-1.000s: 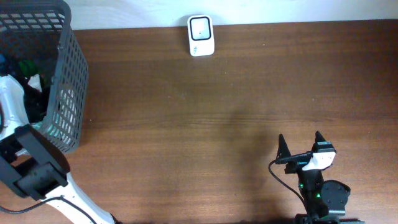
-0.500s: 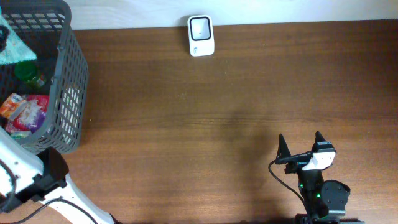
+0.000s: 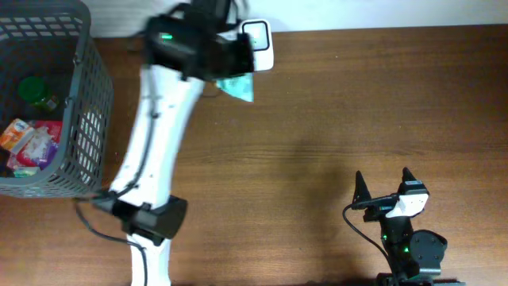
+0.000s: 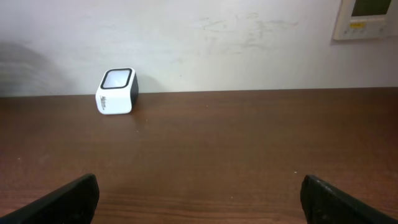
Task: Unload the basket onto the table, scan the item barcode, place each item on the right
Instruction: 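Carry the green pack to the table center and release it, then reach the left gripper into the basket and grasp the red-purple pack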
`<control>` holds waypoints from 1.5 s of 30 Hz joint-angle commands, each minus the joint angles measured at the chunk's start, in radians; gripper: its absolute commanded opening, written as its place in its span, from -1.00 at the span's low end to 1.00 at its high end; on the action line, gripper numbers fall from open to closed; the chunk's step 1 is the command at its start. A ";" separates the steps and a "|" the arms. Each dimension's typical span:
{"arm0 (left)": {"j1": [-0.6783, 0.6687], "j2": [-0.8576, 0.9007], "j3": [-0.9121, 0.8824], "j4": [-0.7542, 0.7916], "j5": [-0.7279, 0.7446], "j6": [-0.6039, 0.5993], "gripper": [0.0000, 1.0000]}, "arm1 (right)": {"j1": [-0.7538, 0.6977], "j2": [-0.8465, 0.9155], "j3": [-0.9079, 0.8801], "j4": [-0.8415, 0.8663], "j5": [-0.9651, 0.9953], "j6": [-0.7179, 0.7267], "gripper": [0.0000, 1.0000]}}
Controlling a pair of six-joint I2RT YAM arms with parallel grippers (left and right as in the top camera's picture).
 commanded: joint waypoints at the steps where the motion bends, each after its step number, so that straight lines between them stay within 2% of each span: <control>1: -0.090 -0.004 -0.306 0.210 -0.119 -0.212 -0.99 | 0.008 -0.006 -0.007 -0.003 0.004 0.008 0.97; 2: -0.114 -0.004 -0.423 0.317 -0.119 -0.255 -0.89 | 0.008 -0.006 -0.007 -0.003 0.004 0.008 0.97; 4: -0.147 -0.004 -0.594 0.473 -0.118 -0.264 -0.89 | 0.008 -0.006 -0.007 -0.003 0.004 0.008 0.98; 6: -0.173 -0.004 -0.699 0.559 -0.119 -0.289 -0.88 | 0.008 -0.006 -0.007 -0.004 0.004 0.008 0.97; 7: -0.184 -0.004 -0.745 0.611 -0.119 -0.288 -0.80 | 0.008 -0.006 -0.007 -0.004 0.004 0.008 0.97; 8: -0.192 -0.004 -0.793 0.658 -0.120 -0.288 0.06 | 0.008 -0.006 -0.007 -0.004 0.004 0.008 0.97; 9: -0.192 -0.004 -0.811 0.677 -0.137 -0.287 0.55 | 0.008 -0.006 -0.007 -0.004 0.004 0.008 0.97; 12: -0.177 -0.006 -0.794 0.679 -0.134 -0.211 0.84 | 0.008 -0.006 -0.007 -0.003 0.004 0.008 0.97; 15: -0.128 -0.090 -0.695 0.637 -0.084 -0.070 0.90 | 0.008 -0.006 -0.007 -0.003 0.004 0.008 0.97; 16: -0.109 -0.134 -0.668 0.621 -0.085 -0.060 0.89 | 0.008 -0.006 -0.007 -0.003 0.004 0.008 0.97; 19: 0.023 -0.348 -0.642 0.600 -0.092 0.040 0.87 | 0.008 -0.006 -0.007 -0.004 0.004 0.008 0.97; 22: 0.235 -0.517 -0.642 0.531 -0.158 0.072 0.90 | 0.008 -0.006 -0.007 -0.003 0.004 0.008 0.97; 24: 0.453 -0.587 -0.642 0.469 -0.176 0.118 0.93 | 0.008 -0.006 -0.007 -0.003 0.004 0.008 0.97; 25: 0.569 -0.592 -0.642 0.434 -0.171 0.118 0.98 | 0.008 -0.006 -0.007 -0.003 0.004 0.008 0.97; 27: 0.753 -0.574 -0.645 0.393 -0.166 0.140 0.96 | 0.008 -0.006 -0.007 -0.004 0.004 0.008 0.97; 29: 0.875 -0.519 -0.645 0.377 -0.164 0.242 0.94 | 0.008 -0.006 -0.007 -0.003 0.004 0.008 0.98; 31: 0.909 -0.409 -0.645 0.349 -0.169 0.399 0.87 | 0.008 -0.006 -0.007 -0.003 0.004 0.008 0.97; 32: 0.909 -0.359 -0.645 0.347 -0.186 0.436 0.88 | 0.008 -0.006 -0.007 -0.004 0.004 0.008 0.97; 34: 0.909 -0.229 -0.646 0.370 -0.299 0.439 0.94 | 0.008 -0.006 -0.007 -0.003 0.004 0.008 0.98; 37: 0.911 -0.091 -0.646 0.377 -0.314 0.455 0.95 | 0.008 -0.006 -0.007 -0.004 0.004 0.008 0.97; 39: 0.912 -0.027 -0.646 0.378 -0.314 0.484 0.71 | 0.008 -0.006 -0.007 -0.003 0.004 0.008 0.98; 41: 0.912 0.043 -0.646 0.380 -0.314 0.484 0.95 | 0.008 -0.006 -0.007 -0.003 0.004 0.008 0.97; 45: 0.912 0.094 -0.647 0.376 -0.314 0.503 0.93 | 0.008 -0.006 -0.007 -0.003 0.004 0.008 0.97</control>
